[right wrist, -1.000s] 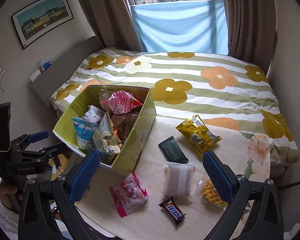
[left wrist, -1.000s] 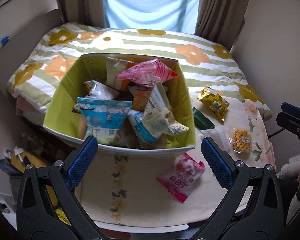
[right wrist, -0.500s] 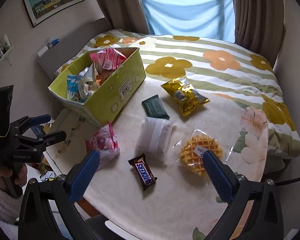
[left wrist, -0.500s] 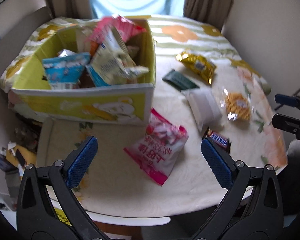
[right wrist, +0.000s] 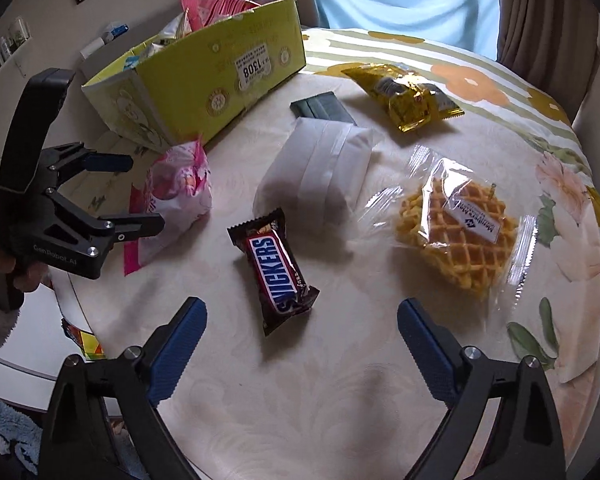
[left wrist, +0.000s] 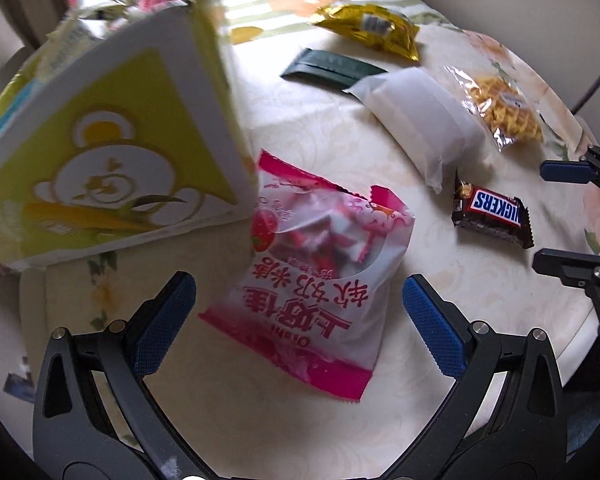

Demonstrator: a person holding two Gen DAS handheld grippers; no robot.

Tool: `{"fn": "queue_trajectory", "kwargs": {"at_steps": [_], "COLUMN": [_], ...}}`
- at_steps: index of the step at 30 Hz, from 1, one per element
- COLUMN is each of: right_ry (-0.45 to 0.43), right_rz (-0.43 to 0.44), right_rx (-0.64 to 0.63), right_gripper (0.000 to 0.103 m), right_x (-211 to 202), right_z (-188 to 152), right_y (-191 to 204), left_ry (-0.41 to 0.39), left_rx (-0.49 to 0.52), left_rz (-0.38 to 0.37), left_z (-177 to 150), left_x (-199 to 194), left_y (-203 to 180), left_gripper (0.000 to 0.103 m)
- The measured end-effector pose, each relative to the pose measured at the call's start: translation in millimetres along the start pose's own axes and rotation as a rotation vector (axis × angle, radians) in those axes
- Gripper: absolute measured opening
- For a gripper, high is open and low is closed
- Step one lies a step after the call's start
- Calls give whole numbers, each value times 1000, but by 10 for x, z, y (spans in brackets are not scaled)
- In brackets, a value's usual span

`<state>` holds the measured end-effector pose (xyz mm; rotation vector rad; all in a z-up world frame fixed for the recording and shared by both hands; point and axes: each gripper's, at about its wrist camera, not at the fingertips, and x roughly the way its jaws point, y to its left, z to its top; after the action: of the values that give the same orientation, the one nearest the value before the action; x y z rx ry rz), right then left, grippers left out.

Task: Organize snacks
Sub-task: 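Grasp the pink bag with the left tool while the right tool grasps the Snickers bar, then carry the pink bag and Snickers bar into the yellow box and open both tools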

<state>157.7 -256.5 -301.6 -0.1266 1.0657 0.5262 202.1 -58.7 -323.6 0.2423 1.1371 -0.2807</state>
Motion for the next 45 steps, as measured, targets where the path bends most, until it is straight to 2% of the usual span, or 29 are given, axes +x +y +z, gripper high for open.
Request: {"fn": "queue_trajectory", "kwargs": {"at_steps": [3,7,10,16,18,20,23,25,35,39,40,43,45], "right_ry": [3,14,30,45,48,45,51,70,86,97,99,104,99], "right_rz": [-3,9,17,-15,-23,-29,-27,-21,-19,-24,-21,-19,-25], "right_rx": [-21,-56,-84,-123,-127,-138,-158,-175,-217,-237,-243,-249,-248], "right_gripper": [87,74,71,70,70,70,67,57,55,41,34,27,27], "right_x": [63,135,171,218,226,218,242,290,376,412,418,418,394], "right_z": [6,36,50,76,101,137,207,236,267,275,279,283,270], "right_y": [36,114,175,259,260,254,259,266,292,316,324,327,327], "left_ry": [7,15,15,8,0,-12,-22,-19,-14,2,7,15,15], "left_rx": [22,48,65,95,108,111,103,97,75,38,28,-9,-26], "left_rz": [-15,-17,-28,-76,-70,-72,-75,-75,-85,-89,-89,-89,-84], "left_z": [7,22,52,71,66,69,54,61,21,11,12,11,-3], "left_x": [83,149,179,183,153,108,35,35,-33,-52,-48,-47,-70], "left_y": [-17,-17,-22,-62,-92,-110,-97,-91,-97,-72,-67,-44,-37], "left_gripper": [103,103,102,81,74,61,53,52,50,50,50,50,50]}}
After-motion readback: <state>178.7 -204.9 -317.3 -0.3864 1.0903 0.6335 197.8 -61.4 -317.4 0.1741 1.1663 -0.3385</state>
